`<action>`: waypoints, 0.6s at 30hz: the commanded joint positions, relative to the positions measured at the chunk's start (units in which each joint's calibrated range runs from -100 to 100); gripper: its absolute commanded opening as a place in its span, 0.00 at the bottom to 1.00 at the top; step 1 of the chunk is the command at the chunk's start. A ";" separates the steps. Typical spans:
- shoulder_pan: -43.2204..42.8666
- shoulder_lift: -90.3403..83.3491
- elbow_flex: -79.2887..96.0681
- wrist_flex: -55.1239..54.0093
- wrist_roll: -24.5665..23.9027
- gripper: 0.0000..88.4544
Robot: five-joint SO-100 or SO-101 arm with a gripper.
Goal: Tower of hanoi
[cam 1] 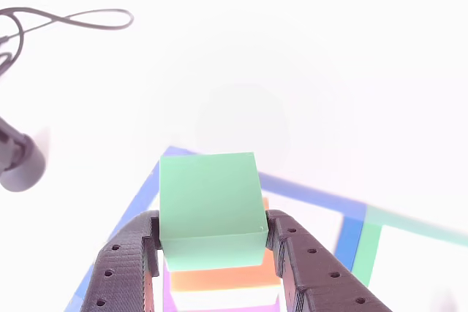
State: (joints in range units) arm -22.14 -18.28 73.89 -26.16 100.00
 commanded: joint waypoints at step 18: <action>1.15 3.70 0.11 -5.50 0.00 0.07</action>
State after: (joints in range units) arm -20.75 -14.39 74.15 -29.78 100.00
